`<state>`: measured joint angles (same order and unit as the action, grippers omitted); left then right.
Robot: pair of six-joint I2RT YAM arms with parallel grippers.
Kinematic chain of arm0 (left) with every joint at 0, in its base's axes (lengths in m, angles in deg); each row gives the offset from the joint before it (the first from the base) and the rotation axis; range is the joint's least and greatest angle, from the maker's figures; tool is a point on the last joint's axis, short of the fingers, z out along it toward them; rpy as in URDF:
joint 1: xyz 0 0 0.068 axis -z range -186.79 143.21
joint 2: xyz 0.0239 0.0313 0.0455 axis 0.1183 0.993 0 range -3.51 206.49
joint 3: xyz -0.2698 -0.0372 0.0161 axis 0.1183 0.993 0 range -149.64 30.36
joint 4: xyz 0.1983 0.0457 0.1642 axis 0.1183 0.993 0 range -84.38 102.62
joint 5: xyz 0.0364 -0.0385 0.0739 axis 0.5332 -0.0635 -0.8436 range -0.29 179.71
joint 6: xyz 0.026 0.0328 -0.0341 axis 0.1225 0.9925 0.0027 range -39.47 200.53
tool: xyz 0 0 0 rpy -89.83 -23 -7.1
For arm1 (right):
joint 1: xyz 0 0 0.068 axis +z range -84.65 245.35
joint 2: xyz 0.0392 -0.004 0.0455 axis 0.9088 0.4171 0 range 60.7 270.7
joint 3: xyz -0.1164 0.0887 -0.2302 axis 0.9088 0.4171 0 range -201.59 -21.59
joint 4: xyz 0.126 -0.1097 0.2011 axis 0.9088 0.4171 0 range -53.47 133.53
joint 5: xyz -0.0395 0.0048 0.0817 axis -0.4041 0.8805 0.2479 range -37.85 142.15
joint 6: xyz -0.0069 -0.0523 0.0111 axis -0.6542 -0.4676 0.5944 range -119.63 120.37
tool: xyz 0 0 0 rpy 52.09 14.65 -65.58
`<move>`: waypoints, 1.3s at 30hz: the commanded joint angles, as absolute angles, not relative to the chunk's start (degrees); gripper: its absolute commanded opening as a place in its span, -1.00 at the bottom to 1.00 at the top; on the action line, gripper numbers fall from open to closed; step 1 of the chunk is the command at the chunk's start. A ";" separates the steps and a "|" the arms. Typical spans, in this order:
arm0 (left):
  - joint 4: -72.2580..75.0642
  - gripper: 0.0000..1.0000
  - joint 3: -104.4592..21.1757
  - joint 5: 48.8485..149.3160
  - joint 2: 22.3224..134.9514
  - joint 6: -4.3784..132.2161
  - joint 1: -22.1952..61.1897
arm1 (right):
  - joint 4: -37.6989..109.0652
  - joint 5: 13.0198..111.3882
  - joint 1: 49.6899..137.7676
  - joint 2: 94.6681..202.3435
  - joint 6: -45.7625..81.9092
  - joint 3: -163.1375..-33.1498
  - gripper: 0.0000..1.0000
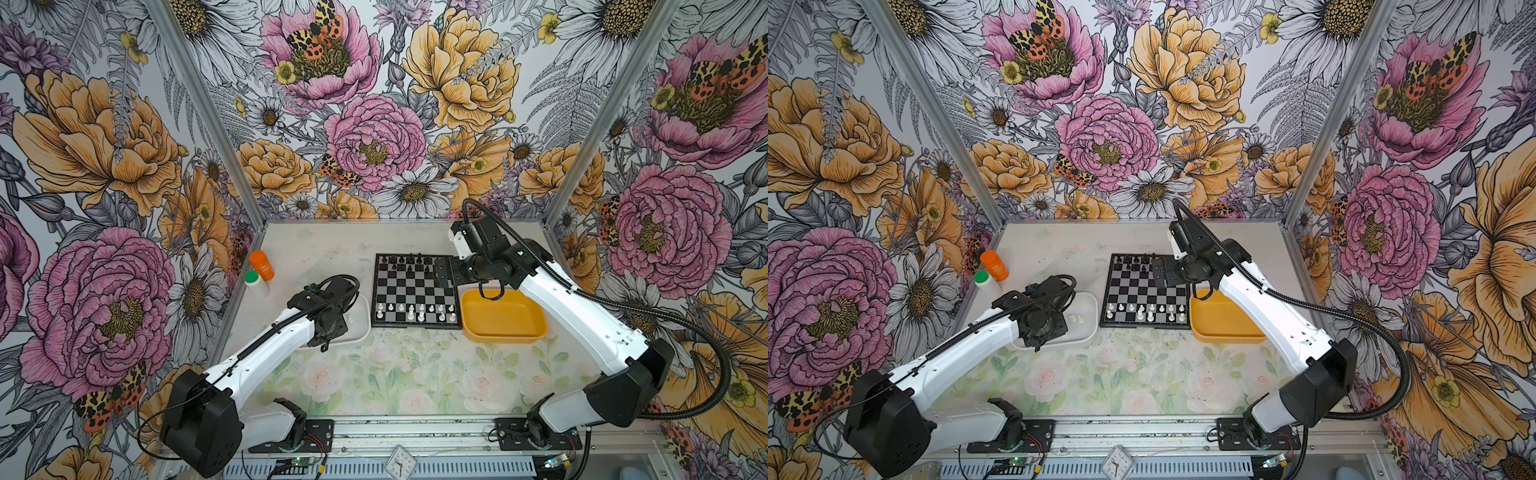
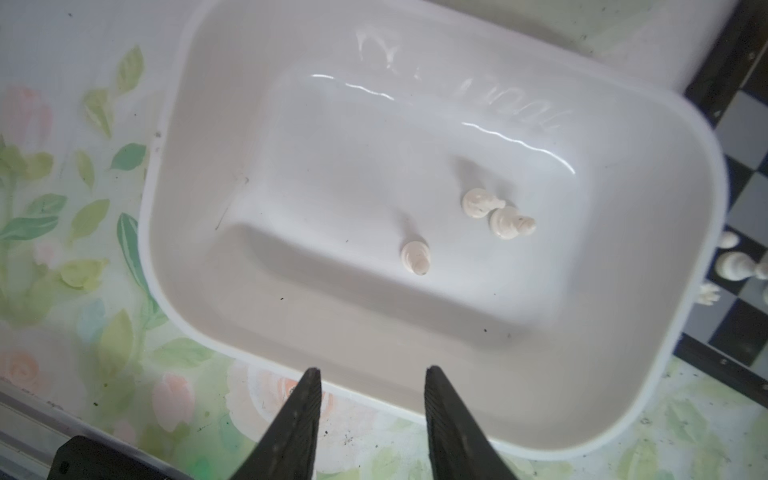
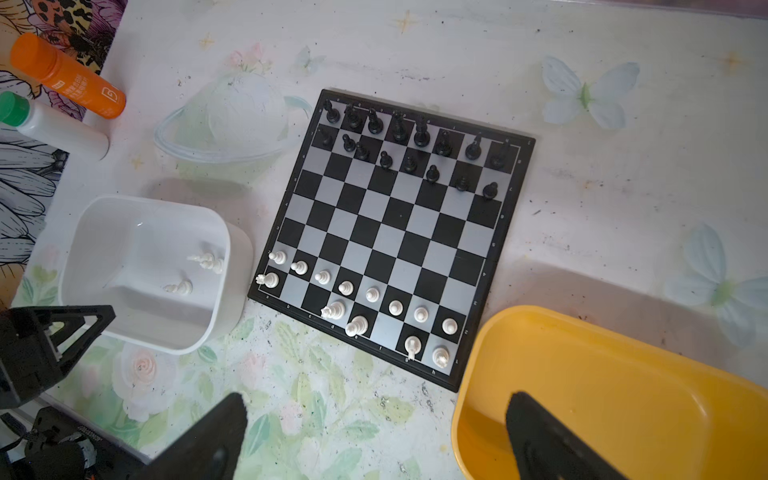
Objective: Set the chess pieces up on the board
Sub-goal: 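Swing the left gripper over the white tray while the right arm rises, then lower the left gripper into the white tray and close on a white piece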
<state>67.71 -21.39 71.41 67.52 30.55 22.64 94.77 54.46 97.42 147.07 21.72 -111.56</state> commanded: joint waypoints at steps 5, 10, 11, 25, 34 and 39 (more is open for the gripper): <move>64.87 -0.15 -20.00 73.71 66.28 29.02 22.21 | 92.70 56.68 98.04 149.44 21.02 -114.99 0.99; 64.16 -0.15 -20.27 74.14 66.78 30.28 21.44 | 92.70 56.08 98.22 149.26 21.64 -115.47 0.99; 64.03 -0.15 -20.35 74.30 66.96 30.69 21.19 | 92.70 55.91 98.30 149.03 21.69 -115.27 0.99; 62.05 -0.14 -19.30 75.74 67.39 32.71 20.20 | 91.17 55.16 98.74 146.15 23.14 -111.35 0.99; 58.89 -0.13 -16.55 76.89 66.97 33.24 20.09 | 91.24 55.49 98.92 146.95 23.31 -111.85 0.99; 56.24 -0.13 -16.28 77.27 68.92 34.46 19.59 | 91.29 55.54 99.01 147.61 23.77 -112.44 0.99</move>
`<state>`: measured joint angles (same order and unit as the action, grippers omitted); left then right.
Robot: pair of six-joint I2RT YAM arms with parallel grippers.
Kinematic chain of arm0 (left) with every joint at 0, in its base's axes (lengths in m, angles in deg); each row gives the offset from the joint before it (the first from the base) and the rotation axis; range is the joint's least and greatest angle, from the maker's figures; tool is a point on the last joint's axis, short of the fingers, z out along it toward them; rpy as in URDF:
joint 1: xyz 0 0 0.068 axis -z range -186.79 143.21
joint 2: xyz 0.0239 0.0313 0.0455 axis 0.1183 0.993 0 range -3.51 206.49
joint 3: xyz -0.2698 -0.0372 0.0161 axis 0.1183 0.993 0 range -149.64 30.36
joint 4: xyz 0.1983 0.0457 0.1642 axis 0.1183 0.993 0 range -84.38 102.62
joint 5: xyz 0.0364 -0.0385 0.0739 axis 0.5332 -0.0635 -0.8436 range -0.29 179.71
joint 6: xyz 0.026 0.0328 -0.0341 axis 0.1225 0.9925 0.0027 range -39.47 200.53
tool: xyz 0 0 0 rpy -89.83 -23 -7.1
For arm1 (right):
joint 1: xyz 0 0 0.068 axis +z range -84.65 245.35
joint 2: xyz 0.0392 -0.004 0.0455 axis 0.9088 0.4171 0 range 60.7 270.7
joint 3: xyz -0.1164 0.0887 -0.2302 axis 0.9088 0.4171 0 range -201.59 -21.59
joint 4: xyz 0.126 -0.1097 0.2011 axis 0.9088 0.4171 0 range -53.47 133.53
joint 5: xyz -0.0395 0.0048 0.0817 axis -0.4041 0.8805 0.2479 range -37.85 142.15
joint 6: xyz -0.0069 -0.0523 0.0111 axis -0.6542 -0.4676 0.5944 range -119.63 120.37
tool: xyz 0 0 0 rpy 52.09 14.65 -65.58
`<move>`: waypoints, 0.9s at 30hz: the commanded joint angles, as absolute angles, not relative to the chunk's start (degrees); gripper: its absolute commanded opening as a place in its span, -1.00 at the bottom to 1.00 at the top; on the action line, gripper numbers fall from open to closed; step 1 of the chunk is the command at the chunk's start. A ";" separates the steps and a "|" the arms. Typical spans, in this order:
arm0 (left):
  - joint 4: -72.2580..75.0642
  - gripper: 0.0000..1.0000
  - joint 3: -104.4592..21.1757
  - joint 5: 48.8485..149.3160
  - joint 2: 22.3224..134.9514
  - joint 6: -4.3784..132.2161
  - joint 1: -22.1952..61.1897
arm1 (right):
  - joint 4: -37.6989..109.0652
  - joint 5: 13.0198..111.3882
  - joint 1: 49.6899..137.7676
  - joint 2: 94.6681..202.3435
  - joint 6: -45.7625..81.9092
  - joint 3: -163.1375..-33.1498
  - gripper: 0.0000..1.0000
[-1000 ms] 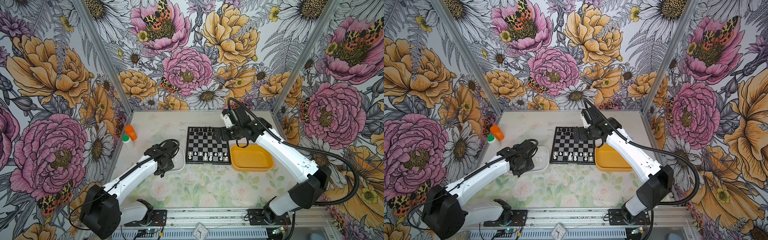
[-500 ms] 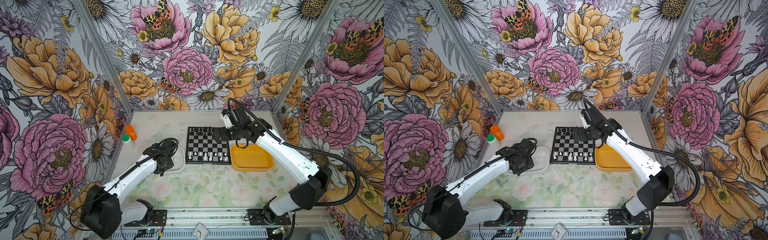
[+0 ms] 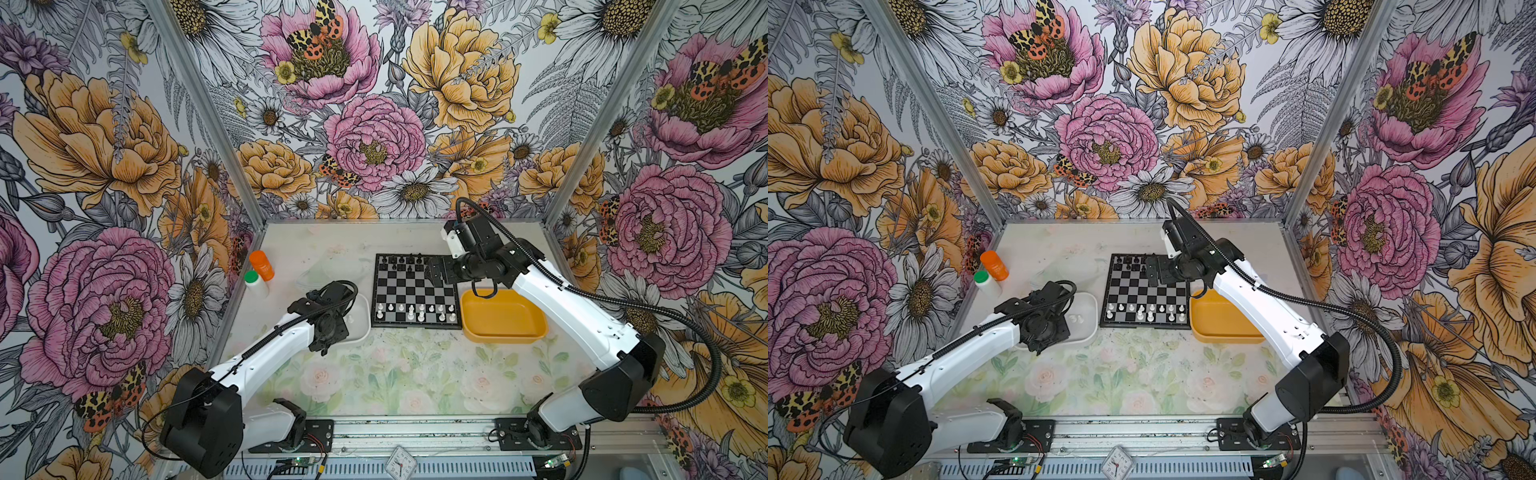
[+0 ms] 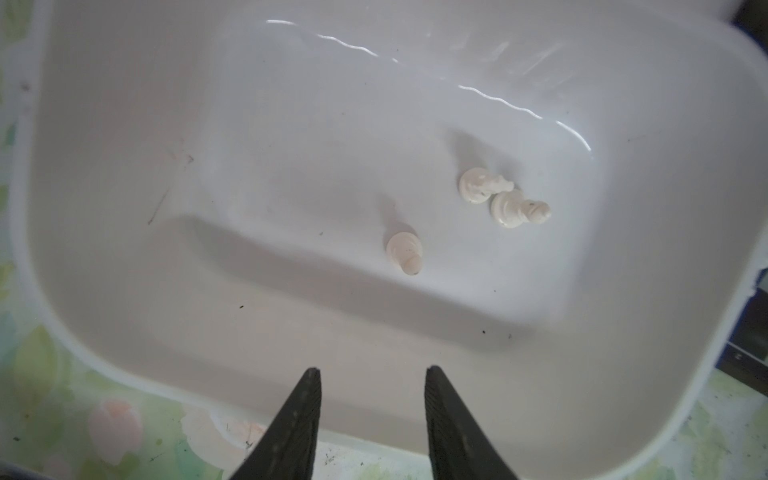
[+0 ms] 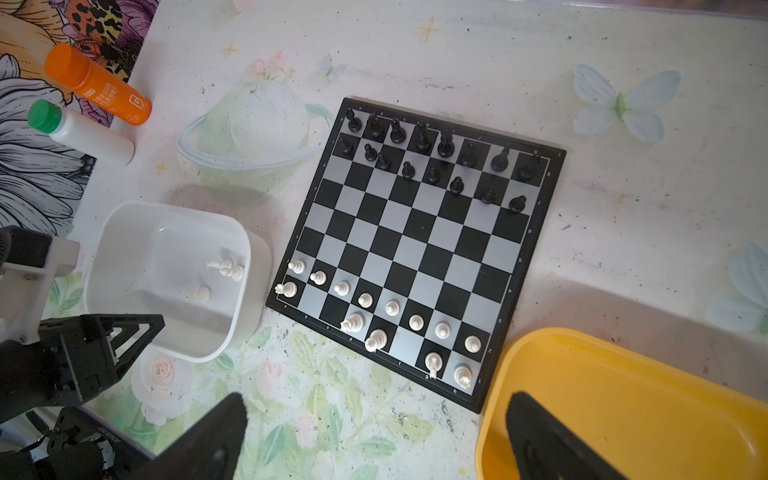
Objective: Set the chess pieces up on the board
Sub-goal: 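Lower the left gripper into the white tray and close on a white piece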
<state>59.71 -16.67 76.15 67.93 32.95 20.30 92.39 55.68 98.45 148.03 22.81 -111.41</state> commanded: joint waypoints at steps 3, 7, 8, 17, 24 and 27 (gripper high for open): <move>54.92 -0.13 -16.80 77.32 70.43 35.84 18.67 | 91.28 55.45 99.09 147.85 24.14 -112.73 0.99; 53.42 -0.14 -17.12 79.39 72.36 37.64 17.30 | 91.32 55.25 99.18 147.86 24.78 -112.79 0.99; 53.00 -0.15 -17.05 79.60 72.85 38.12 17.00 | 91.37 55.04 99.18 147.80 24.98 -112.65 0.99; 50.90 -0.20 -17.79 81.07 76.23 41.29 15.00 | 91.29 54.01 99.53 147.85 26.17 -112.83 0.99; 49.61 -0.25 -18.37 81.82 78.97 43.08 14.44 | 91.37 53.04 99.98 147.45 27.10 -112.69 0.99; 49.06 -0.27 -18.66 81.88 79.68 43.63 14.12 | 91.42 52.85 100.06 147.10 27.35 -112.65 0.99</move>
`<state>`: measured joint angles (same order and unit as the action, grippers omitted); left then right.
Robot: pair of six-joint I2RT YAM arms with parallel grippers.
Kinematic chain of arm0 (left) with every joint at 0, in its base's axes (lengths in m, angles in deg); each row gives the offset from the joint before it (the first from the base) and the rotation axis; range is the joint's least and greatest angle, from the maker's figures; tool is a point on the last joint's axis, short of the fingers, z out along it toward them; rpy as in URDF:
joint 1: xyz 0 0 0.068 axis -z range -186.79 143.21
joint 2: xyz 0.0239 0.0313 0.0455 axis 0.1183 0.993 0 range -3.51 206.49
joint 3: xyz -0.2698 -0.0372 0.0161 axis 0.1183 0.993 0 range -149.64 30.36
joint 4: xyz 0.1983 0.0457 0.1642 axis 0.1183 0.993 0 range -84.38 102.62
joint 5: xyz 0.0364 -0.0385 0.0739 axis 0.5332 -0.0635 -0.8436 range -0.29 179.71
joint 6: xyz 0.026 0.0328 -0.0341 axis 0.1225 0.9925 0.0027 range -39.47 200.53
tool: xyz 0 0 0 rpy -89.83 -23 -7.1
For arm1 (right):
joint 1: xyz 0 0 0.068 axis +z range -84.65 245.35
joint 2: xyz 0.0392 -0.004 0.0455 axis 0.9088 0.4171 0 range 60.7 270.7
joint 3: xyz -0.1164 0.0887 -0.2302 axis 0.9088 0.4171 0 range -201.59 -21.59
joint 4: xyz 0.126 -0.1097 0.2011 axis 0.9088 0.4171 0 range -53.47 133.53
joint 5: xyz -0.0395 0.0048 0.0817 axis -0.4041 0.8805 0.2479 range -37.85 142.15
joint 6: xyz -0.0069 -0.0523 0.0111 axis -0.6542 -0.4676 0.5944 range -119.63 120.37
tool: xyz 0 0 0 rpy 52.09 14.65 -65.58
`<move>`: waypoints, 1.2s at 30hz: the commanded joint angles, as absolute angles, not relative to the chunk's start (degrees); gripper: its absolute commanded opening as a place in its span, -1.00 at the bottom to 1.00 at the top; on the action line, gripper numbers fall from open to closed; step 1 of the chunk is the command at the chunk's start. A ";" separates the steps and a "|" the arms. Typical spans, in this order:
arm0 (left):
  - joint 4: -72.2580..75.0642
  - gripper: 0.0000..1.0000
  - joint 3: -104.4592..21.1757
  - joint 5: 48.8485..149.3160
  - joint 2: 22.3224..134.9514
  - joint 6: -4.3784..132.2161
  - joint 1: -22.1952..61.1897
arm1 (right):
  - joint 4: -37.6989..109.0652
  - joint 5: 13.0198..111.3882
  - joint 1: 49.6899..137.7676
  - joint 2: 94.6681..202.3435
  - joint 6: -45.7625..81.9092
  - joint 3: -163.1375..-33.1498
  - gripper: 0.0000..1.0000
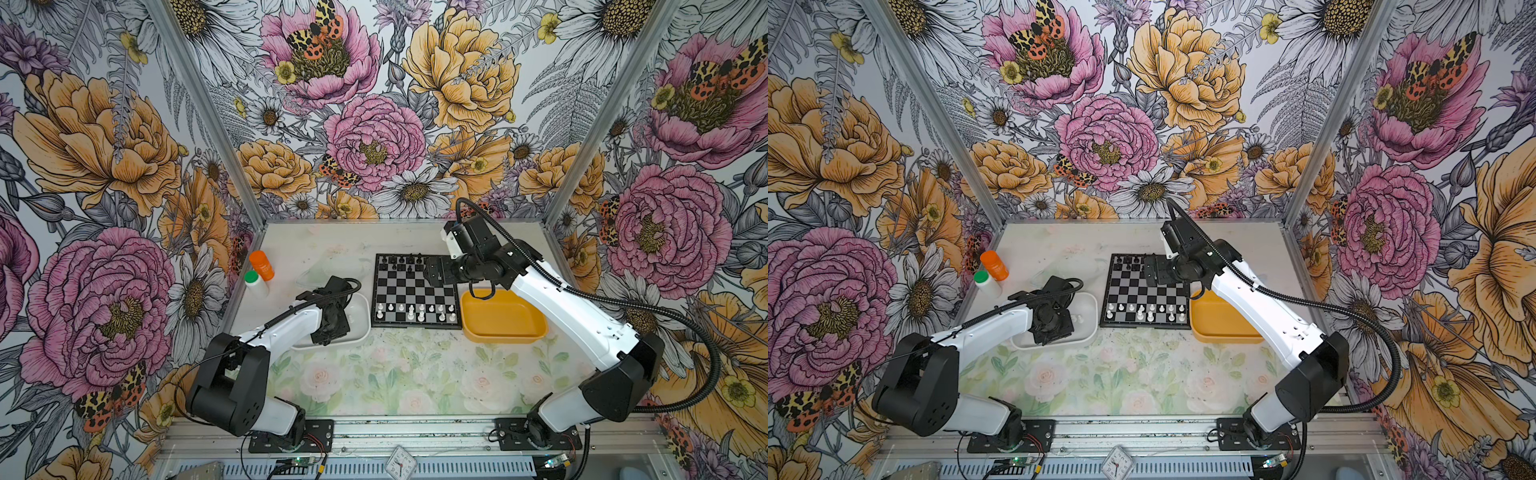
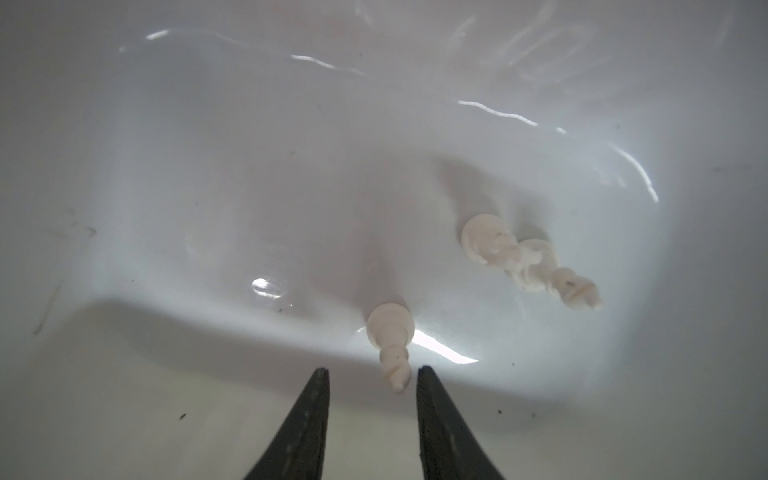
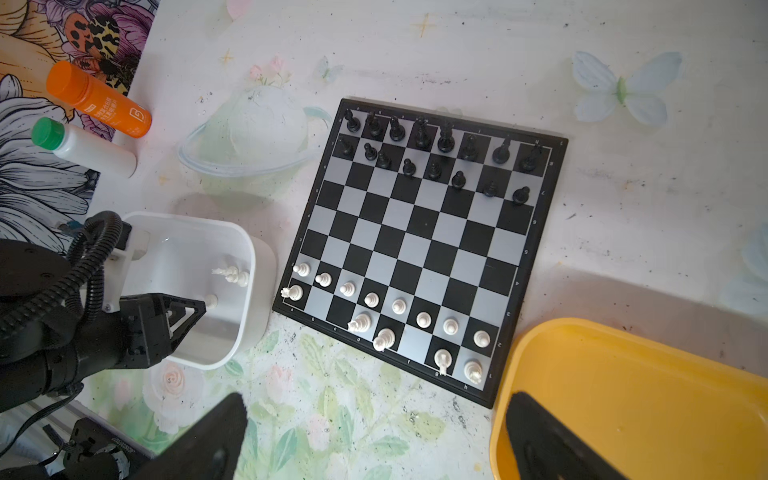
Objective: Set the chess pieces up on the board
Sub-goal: 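Lower the left gripper into the white tray and close on a white piece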
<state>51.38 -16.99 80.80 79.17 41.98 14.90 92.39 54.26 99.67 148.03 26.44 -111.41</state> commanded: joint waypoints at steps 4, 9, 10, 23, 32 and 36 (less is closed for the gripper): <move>48.91 -0.31 -19.42 81.89 80.60 44.26 13.99 | 91.42 52.56 100.06 146.66 27.70 -112.30 0.99; 48.86 -0.47 -19.93 81.97 81.67 44.75 13.86 | 91.55 52.37 100.06 146.48 27.79 -112.29 0.99; 48.83 -0.48 -20.04 82.10 81.80 44.84 13.88 | 91.55 52.35 100.06 146.57 27.71 -112.46 0.99; 48.47 -0.68 -20.22 82.05 82.98 45.17 13.66 | 91.99 52.15 100.04 147.06 27.09 -113.05 0.99; 49.58 -0.83 -21.00 82.10 81.32 45.36 13.16 | 92.08 52.24 99.97 147.45 26.66 -113.54 0.99; 52.17 -0.87 -22.99 81.23 80.31 46.28 12.88 | 92.08 52.51 99.97 147.54 26.48 -113.70 0.99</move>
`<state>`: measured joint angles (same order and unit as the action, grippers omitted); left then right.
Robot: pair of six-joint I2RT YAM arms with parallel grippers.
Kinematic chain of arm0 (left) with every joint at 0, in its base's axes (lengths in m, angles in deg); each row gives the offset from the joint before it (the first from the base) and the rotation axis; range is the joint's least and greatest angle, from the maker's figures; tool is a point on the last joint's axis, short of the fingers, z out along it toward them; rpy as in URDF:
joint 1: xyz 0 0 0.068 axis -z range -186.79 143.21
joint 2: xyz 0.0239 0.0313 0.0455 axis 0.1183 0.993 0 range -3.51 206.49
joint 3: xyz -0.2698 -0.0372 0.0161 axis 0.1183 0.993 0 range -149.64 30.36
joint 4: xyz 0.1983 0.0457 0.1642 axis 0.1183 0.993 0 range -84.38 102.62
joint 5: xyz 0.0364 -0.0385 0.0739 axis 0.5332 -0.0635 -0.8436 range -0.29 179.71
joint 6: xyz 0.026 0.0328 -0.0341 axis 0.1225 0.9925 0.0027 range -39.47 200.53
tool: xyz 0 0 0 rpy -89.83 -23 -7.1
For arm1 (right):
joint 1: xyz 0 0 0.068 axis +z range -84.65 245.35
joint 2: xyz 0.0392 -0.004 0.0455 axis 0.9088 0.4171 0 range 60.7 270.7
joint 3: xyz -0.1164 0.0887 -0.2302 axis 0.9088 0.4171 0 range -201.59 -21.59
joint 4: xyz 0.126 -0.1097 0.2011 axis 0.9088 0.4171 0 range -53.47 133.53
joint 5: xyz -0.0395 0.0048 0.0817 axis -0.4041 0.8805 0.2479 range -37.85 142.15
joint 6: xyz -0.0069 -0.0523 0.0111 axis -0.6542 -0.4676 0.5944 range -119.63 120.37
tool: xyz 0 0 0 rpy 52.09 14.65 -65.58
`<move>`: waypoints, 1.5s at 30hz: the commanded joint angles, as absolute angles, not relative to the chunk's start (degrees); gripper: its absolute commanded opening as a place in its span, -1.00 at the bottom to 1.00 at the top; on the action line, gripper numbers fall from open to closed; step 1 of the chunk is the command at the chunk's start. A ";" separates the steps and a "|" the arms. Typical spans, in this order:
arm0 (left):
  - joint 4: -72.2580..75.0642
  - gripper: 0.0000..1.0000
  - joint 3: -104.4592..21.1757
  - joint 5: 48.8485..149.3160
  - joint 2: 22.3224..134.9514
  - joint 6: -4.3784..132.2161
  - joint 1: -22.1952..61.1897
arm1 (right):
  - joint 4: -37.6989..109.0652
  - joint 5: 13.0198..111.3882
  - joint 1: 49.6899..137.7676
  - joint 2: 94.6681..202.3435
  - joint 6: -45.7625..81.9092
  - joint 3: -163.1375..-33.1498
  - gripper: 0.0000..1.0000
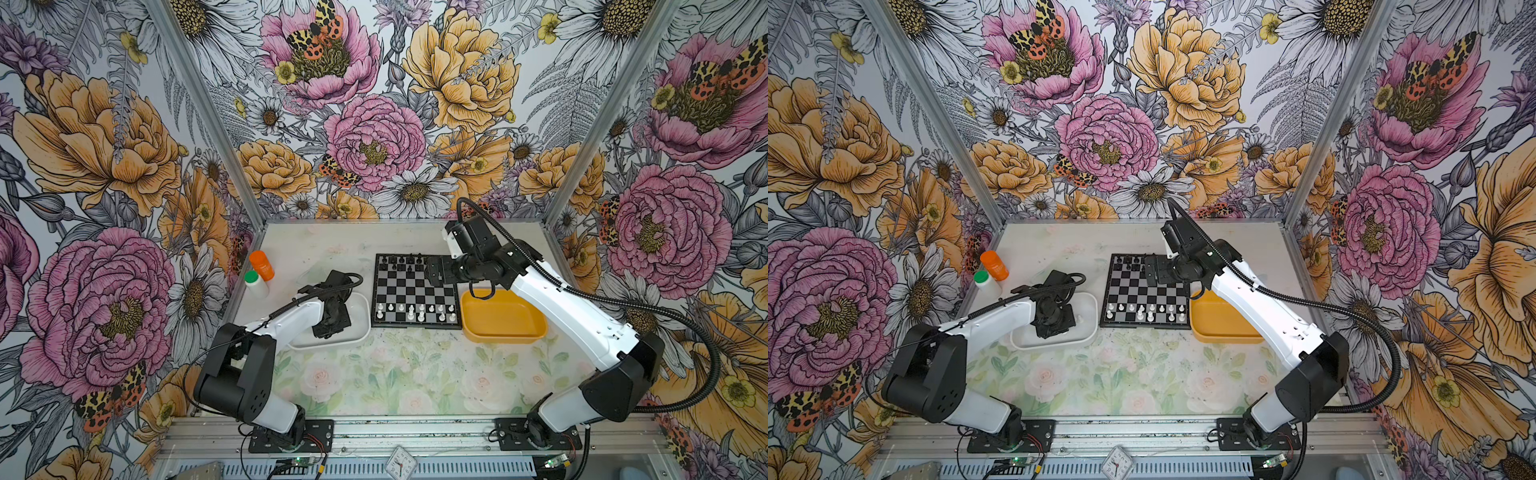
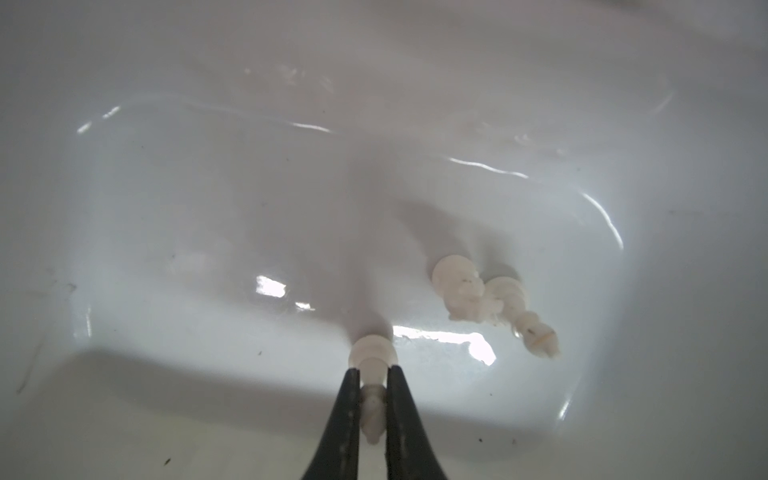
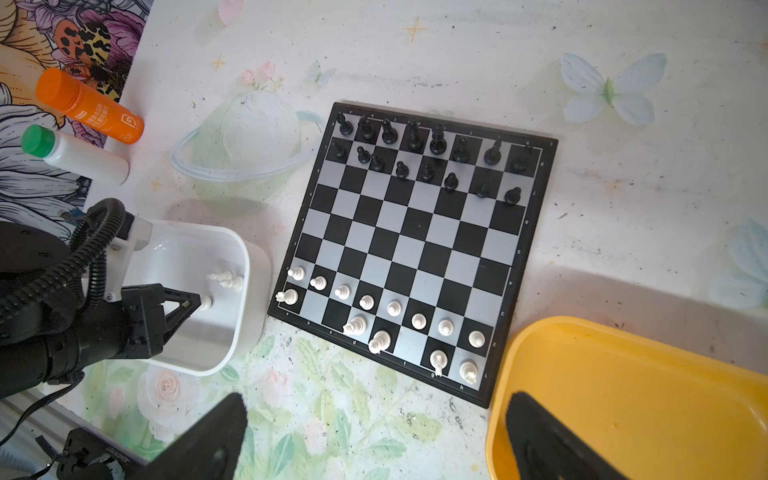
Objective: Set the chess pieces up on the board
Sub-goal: 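Lower the left gripper into the white tray and close on a white piece, then carry the piece to the near rank, left gripper, while right arm swings over yellow tray, then lower the white piece onto an empty near-rank square and open the left gripper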
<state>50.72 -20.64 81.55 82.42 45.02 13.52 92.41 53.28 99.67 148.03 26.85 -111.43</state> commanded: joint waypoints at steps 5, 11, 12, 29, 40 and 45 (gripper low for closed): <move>54.96 -0.88 -25.63 81.27 77.97 46.43 12.71 | 91.99 52.59 99.97 146.94 26.30 -113.18 0.99; 59.24 -0.86 -30.97 81.74 75.86 46.15 12.80 | 91.90 52.43 100.03 145.88 26.30 -112.00 0.99; 59.91 -0.86 -31.94 81.93 75.86 46.08 12.99 | 91.90 52.44 100.06 145.64 26.30 -111.85 0.99; 62.75 -0.83 -47.96 79.63 87.99 41.45 29.20 | 92.56 50.44 99.45 136.40 27.97 -103.46 0.99; 59.95 -0.84 -52.60 80.53 98.35 41.15 35.75 | 94.93 49.52 98.05 131.84 27.97 -101.04 0.99; 58.76 -0.84 -53.18 81.49 101.25 41.15 36.56 | 95.96 49.17 97.43 130.50 27.88 -100.41 0.99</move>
<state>60.67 -51.51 80.65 100.15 41.85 36.01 94.97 50.37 97.92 132.14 27.53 -100.75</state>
